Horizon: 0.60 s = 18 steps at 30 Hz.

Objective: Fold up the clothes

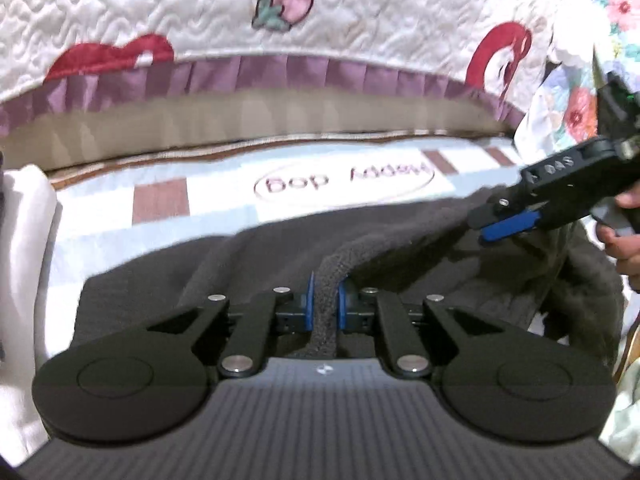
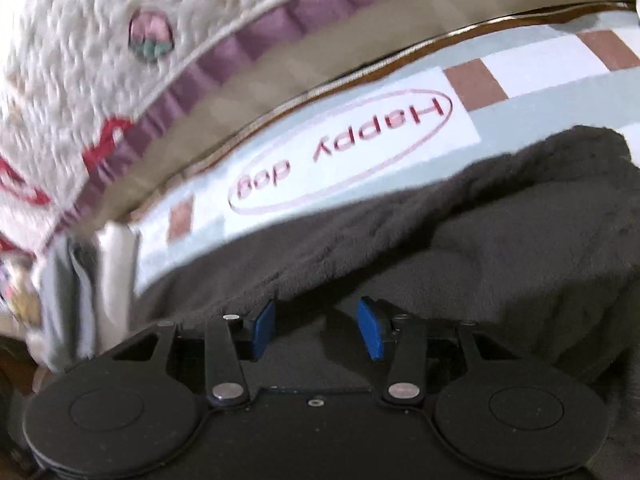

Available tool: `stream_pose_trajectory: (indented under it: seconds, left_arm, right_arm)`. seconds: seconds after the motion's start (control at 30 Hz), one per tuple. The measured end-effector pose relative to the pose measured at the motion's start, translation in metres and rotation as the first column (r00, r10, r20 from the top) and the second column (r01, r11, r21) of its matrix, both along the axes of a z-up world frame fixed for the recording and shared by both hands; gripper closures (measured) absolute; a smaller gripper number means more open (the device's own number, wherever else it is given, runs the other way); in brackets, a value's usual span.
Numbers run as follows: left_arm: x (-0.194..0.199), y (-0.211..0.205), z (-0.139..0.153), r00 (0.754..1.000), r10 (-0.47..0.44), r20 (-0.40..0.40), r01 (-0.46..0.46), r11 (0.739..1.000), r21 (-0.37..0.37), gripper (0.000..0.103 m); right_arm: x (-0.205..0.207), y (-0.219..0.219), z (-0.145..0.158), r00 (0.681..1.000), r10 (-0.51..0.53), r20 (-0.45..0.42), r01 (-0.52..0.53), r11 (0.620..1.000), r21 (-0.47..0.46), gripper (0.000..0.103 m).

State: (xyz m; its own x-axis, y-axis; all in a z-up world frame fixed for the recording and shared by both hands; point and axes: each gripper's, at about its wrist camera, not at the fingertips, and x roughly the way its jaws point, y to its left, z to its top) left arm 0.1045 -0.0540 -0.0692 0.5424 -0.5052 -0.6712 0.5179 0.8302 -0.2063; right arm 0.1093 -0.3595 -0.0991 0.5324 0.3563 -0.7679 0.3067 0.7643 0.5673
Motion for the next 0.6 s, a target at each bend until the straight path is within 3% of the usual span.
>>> stream_pose_trajectory:
  seconds: [0.13, 0.17, 0.2, 0.23, 0.27, 0.33, 0.4, 0.43, 0.47, 0.57, 0.6]
  left_arm:
    - [-0.003, 0.006, -0.003, 0.997, -0.071, 0.029, 0.072, 0.997, -0.028, 0.095]
    - [-0.004, 0.005, -0.005, 0.995, -0.088, 0.042, 0.089, 0.996, -0.017, 0.095]
    - [-0.002, 0.005, -0.005, 0.994, -0.099, 0.051, 0.100, 0.994, -0.030, 0.095]
    - [0.002, 0.005, -0.004, 0.993, -0.107, 0.059, 0.110, 0.993, -0.053, 0.095]
    - [0.009, 0.004, 0.000, 0.992, -0.090, 0.093, 0.096, 0.993, -0.063, 0.095]
    - [0.025, 0.002, 0.014, 0.983, -0.005, 0.183, 0.016, 0.998, -0.055, 0.091]
    - [0.037, 0.011, 0.026, 0.965, 0.109, 0.239, -0.099, 0.994, -0.051, 0.078]
    - [0.040, 0.023, 0.030, 0.959, 0.149, 0.239, -0.134, 0.988, -0.079, 0.050]
    - [0.043, 0.034, 0.033, 0.953, 0.189, 0.238, -0.168, 0.980, -0.106, 0.037]
    - [0.048, 0.069, 0.019, 0.972, 0.222, 0.076, -0.208, 0.966, -0.153, 0.038]
    - [0.046, 0.077, 0.009, 0.976, 0.219, 0.014, -0.214, 0.965, -0.149, 0.039]
  right_arm:
    - [0.017, 0.004, -0.011, 0.999, -0.032, -0.023, 0.033, 0.998, 0.050, 0.047]
    - [0.022, 0.007, -0.011, 0.999, -0.035, -0.020, 0.036, 0.998, 0.056, 0.052]
    - [0.031, 0.010, -0.009, 1.000, -0.019, -0.008, 0.019, 0.999, 0.037, 0.059]
    - [0.043, 0.014, -0.005, 1.000, 0.004, 0.007, -0.004, 1.000, 0.009, 0.089]
    - [0.054, 0.018, -0.002, 0.999, 0.028, 0.021, -0.028, 0.999, -0.019, 0.101]
    - [0.082, 0.021, 0.011, 0.997, 0.055, 0.060, -0.046, 0.990, -0.135, 0.101]
    - [0.107, 0.021, 0.032, 0.987, 0.055, 0.152, -0.011, 0.960, -0.280, 0.101]
    - [0.114, 0.020, 0.044, 0.978, 0.044, 0.202, 0.029, 0.937, -0.348, 0.101]
    - [0.117, 0.016, 0.056, 0.966, 0.027, 0.255, 0.076, 0.920, -0.385, 0.101]
    - [0.119, 0.009, 0.081, 0.948, 0.025, 0.318, 0.131, 0.878, -0.460, 0.099]
    - [0.118, 0.008, 0.083, 0.953, 0.055, 0.296, 0.095, 0.878, -0.469, 0.096]
